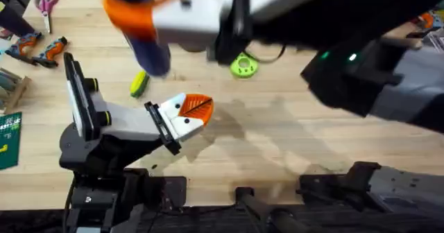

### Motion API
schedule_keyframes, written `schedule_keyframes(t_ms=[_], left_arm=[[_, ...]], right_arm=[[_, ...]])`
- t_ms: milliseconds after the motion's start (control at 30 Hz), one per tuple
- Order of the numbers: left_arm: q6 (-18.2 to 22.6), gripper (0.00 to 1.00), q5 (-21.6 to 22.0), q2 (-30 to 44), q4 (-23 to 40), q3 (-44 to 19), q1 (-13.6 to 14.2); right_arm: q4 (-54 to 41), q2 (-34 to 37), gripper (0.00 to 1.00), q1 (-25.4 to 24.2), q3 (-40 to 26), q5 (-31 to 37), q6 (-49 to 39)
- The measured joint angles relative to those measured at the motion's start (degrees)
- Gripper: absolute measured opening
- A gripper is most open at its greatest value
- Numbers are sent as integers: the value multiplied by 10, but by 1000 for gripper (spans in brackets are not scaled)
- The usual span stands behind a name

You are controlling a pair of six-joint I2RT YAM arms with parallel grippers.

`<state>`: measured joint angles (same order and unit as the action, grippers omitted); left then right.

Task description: Pick up the gripper from the table and insert it into the empty holder that is missing its gripper. Then pick up a screw, insert it into the mounting hole, and use the screwdriver to tighten it. Finally, clean up the table by picking up the vegetable and placing it into the bucket.

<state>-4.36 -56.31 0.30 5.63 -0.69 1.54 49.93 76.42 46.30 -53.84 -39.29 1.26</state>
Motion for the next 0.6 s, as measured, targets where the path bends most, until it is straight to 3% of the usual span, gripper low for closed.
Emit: schedule_keyframes(t_ms=[200, 400, 600], left_arm=[[0, 4, 0, 0, 0, 0, 0], [0, 4, 0, 0, 0, 0, 0], [0, 4, 0, 0, 0, 0, 0]], right_arm=[[-6, -1, 27, -8, -39, 0, 0], [-136, -1, 27, -27, -40, -43, -48], [-269, -1, 27, -109, -40, -63, -152]])
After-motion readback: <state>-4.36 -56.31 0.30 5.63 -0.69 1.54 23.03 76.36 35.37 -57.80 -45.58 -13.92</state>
